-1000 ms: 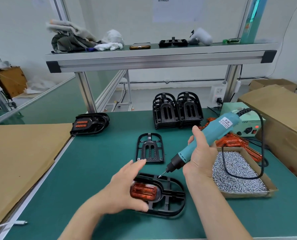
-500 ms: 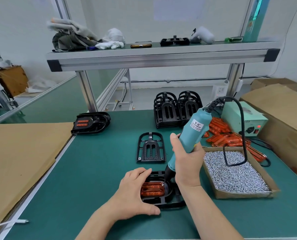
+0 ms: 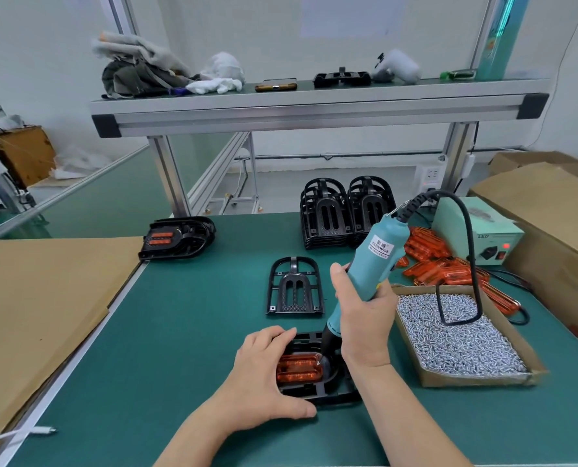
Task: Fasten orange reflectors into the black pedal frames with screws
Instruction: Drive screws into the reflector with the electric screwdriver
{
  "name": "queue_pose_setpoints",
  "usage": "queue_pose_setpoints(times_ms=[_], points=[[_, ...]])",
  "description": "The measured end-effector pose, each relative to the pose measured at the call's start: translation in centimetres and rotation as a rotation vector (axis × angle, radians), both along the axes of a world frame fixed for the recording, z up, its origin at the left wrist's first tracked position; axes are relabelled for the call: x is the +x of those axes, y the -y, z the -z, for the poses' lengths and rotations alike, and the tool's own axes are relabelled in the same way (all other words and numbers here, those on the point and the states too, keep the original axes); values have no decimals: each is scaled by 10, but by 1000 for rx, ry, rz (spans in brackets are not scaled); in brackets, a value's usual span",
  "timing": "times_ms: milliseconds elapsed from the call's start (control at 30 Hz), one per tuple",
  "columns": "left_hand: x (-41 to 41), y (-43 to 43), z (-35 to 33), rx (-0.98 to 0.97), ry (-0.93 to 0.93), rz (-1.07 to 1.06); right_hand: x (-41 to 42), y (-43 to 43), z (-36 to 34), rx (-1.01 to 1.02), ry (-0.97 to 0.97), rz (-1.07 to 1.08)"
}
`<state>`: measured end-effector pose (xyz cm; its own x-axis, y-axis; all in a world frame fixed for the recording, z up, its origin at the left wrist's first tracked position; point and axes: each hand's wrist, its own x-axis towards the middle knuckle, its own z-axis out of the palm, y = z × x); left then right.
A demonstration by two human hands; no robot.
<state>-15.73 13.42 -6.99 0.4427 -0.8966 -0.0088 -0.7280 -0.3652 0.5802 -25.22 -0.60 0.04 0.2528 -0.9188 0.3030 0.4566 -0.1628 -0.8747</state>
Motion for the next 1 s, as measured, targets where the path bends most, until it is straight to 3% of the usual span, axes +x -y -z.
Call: queue_pose_setpoints(times_ms=[467, 800, 900, 1000], points=[[-2, 0, -3, 10, -6, 4, -5, 3, 1, 19, 13, -88], [-5, -1, -9, 68, -9, 8, -23, 32, -24, -130, 84, -117], [-14, 3, -15, 64, 117, 10, -30, 55, -30, 61, 137, 66], [-34, 24, -31, -131, 215, -4, -41, 81, -31, 247, 220, 243]])
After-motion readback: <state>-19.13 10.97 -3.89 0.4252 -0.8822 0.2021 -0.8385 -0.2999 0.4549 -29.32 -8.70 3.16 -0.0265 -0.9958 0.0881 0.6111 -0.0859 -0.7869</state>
